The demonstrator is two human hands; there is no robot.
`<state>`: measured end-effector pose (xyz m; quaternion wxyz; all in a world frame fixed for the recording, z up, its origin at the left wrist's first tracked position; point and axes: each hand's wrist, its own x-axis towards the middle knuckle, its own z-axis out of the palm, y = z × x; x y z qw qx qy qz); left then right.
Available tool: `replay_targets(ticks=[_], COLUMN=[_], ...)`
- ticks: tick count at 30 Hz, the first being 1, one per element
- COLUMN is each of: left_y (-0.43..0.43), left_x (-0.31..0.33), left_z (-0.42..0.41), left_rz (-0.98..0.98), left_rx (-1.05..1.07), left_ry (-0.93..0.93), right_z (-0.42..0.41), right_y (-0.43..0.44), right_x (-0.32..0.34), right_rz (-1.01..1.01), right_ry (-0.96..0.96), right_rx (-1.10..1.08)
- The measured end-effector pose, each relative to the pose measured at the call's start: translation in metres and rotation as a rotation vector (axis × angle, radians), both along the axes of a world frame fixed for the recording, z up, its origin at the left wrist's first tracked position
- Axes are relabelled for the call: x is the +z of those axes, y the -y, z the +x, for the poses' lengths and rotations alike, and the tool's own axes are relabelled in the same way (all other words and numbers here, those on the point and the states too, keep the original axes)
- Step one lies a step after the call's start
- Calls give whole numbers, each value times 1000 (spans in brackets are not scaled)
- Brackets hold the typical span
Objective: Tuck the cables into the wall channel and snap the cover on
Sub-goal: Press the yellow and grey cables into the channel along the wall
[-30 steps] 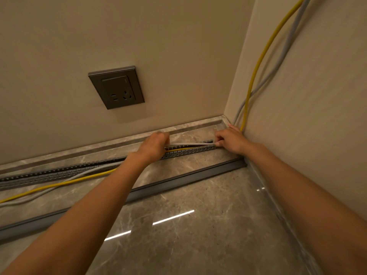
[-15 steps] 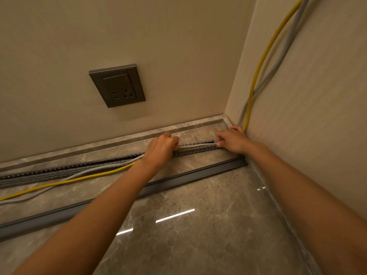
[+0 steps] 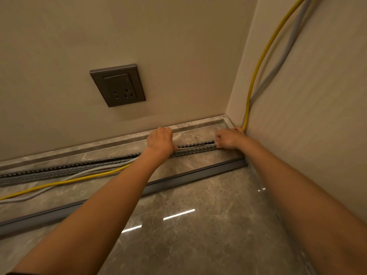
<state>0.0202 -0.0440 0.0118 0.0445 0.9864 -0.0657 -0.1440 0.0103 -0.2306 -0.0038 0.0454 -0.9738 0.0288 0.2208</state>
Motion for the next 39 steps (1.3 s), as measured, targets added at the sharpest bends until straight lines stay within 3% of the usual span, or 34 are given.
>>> replay_targets(ticks=[4, 7, 10, 13, 24, 31, 35, 39], left_y=[4, -8, -22, -26, -25, -48, -72, -106], left_x=[-1, -6, -11, -12, -13, -15, -5, -9], left_z=[1, 0, 2, 0, -4, -15, -18, -26], left_rz=[-23, -150, -288, -279, -405, -562, -540, -340], left_rx=[-2, 36, 102, 136, 288, 195, 166, 87], left_ry=[28, -1, -24, 6, 24, 42, 73, 130], right_z=[6, 7, 6, 6, -12, -23, -24, -25], right_y=[-5, -8, -8, -10, -18, -59, -87, -117], right_x=[5, 5, 4, 0, -9, 1, -3, -7], right_rz=[-70, -90, -93, -96, 206, 325, 354, 374], right_ry=[-59, -47, 40, 136, 333, 412, 385, 410], right_rx=[-45, -87, -135, -172, -286, -88, 1, 47])
